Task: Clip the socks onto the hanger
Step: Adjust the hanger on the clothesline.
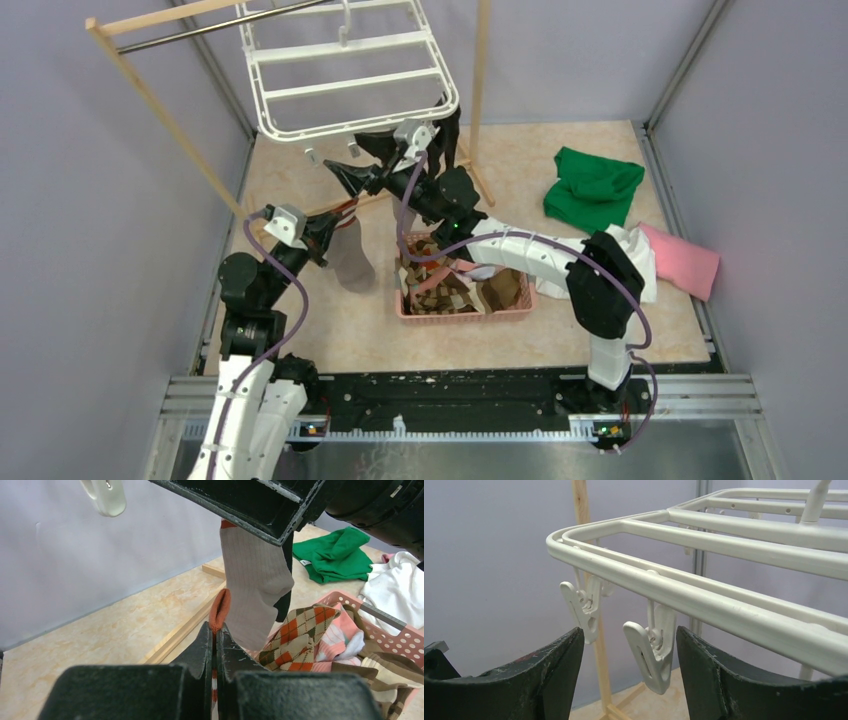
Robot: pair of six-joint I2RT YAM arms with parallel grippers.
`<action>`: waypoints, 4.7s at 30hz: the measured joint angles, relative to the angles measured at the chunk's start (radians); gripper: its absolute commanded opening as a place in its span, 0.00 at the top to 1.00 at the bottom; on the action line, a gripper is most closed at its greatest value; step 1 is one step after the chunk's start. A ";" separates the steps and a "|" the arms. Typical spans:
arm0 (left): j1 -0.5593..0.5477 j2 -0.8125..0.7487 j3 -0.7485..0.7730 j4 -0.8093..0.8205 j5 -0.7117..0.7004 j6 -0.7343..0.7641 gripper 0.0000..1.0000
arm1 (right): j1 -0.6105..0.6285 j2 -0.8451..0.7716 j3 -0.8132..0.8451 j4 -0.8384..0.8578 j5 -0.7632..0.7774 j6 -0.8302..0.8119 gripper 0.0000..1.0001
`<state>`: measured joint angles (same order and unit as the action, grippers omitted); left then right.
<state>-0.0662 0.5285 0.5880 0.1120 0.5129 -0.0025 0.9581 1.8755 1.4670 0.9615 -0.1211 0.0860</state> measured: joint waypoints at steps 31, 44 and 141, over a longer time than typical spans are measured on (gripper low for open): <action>0.000 0.061 0.039 0.020 0.007 0.006 1.00 | -0.045 0.050 0.074 0.076 -0.068 0.086 0.39; 0.000 0.070 0.051 0.027 0.018 0.006 1.00 | -0.060 0.050 0.071 0.120 -0.086 0.121 0.39; 0.000 0.057 0.068 0.045 0.018 0.012 1.00 | -0.064 -0.023 -0.053 0.129 -0.255 -0.018 0.45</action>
<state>-0.0662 0.5854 0.6563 0.1570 0.5312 0.0093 0.8936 1.8526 1.4139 1.0904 -0.3759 0.0685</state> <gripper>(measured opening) 0.015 0.554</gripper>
